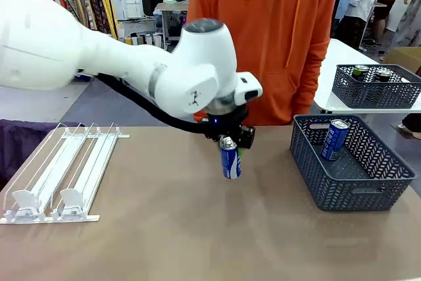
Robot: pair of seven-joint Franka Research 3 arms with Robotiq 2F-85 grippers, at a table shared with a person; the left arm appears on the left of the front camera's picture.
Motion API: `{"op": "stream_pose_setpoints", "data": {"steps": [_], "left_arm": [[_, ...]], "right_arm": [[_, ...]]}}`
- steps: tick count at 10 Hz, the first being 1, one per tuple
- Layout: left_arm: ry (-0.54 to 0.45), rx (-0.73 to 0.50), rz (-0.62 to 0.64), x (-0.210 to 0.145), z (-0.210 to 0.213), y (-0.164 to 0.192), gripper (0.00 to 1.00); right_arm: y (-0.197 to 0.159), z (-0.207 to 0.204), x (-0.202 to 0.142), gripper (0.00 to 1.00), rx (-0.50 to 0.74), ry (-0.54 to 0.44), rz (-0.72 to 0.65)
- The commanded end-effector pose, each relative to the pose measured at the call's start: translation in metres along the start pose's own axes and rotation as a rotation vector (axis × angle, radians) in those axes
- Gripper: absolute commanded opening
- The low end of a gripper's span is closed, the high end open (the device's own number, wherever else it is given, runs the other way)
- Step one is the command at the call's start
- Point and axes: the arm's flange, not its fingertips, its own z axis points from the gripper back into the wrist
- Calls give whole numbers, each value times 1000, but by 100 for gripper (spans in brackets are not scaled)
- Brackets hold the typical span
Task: Retrieve and store the cans from the dispenser.
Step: Pick up one can from the Automatic Can Dispenser and place it in the middle of the table.
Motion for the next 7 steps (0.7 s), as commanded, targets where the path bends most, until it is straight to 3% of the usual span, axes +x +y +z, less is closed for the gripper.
{"op": "stream_pose_setpoints", "data": {"steps": [1, 3, 4, 7], "left_arm": [[76, 62, 2, 16, -8, 0, 0], [118, 58, 36, 20, -15, 5, 0], [80, 50, -6, 5, -29, 8, 0], [80, 50, -6, 5, -29, 8, 0]], "right_arm": [[1, -2, 1, 100, 19, -8, 12], [1, -2, 1, 100, 19, -8, 12], [1, -2, 1, 100, 19, -8, 12], [1, -2, 1, 100, 19, -8, 12]]}}
